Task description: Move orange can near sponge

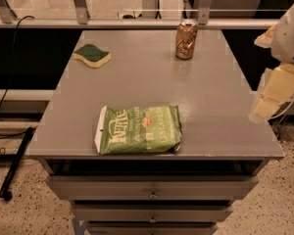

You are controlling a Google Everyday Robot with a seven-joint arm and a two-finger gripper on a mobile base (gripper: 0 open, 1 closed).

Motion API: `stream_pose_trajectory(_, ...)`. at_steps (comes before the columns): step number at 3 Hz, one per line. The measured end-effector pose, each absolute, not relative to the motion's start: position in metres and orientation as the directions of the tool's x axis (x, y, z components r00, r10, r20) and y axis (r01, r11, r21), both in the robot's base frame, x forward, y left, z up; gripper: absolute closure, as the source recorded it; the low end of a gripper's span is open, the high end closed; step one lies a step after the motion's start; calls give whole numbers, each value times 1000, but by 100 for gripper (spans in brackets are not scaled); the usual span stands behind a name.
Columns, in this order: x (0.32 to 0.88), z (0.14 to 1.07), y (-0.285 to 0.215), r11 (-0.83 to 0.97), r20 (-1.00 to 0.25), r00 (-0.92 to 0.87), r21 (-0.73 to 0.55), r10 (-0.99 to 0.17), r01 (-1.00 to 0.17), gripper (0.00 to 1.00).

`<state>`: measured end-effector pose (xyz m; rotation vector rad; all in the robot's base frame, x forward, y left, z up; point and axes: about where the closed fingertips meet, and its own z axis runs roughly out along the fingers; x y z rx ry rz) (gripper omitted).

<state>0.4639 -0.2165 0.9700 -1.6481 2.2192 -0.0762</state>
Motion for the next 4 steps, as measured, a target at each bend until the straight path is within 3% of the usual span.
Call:
stream_pose_trajectory(3, 617, 964, -175, 494, -564, -264, -305, -782, -814, 0)
stream_pose_trajectory(4, 622, 967, -175, 504, -576, -259, -317, -776, -803, 0)
